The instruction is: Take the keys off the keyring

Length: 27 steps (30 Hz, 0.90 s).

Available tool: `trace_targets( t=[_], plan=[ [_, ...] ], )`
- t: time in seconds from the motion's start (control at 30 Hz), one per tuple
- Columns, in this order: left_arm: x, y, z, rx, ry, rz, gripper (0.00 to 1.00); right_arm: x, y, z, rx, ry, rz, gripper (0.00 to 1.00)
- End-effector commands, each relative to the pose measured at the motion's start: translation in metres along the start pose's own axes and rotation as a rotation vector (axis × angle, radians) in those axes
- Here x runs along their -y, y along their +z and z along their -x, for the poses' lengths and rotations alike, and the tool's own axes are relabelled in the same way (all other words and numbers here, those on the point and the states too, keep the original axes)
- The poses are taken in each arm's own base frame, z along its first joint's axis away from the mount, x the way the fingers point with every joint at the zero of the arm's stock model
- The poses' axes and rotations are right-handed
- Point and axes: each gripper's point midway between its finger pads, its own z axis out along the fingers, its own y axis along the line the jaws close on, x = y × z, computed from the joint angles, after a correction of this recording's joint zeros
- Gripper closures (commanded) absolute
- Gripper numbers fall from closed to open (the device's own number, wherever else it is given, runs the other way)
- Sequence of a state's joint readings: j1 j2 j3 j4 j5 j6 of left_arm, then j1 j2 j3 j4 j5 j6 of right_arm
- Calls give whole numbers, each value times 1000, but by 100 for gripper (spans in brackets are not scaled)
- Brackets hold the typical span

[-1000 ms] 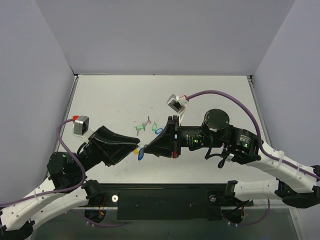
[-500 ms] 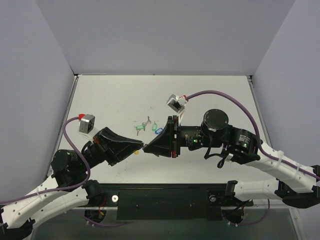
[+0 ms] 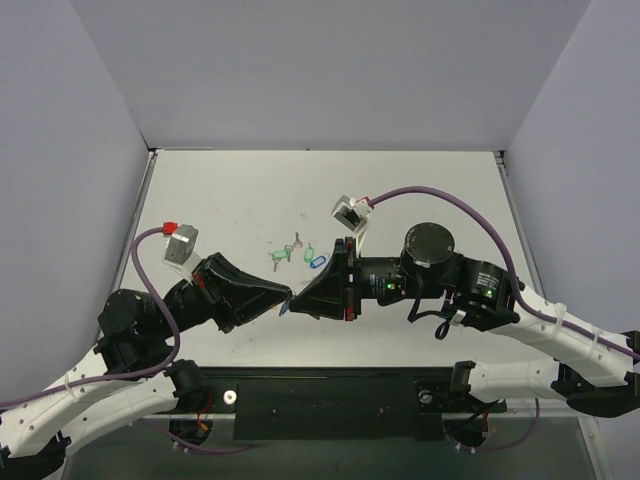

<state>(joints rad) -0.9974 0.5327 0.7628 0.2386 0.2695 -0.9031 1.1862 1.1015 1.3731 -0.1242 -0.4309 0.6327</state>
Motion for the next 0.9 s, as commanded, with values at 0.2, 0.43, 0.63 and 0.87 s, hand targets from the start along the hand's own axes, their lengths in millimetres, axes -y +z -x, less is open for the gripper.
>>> trace_targets(
  t=[0.2,0.43,0.63,0.87],
  plan=[
    [15,-4,-18,-192,65,-18,100,9,3,-2,12,1,-26,100],
    [9,-7,-31,-303,80,29,100,18,1,-11,-27,3,-67,100],
    [4,-12,-38,-400,109,77,100,24,4,-9,-65,39,-110,100],
    [4,-15,-41,-438,104,92,100,36,13,-13,-117,87,-168,100]
  ],
)
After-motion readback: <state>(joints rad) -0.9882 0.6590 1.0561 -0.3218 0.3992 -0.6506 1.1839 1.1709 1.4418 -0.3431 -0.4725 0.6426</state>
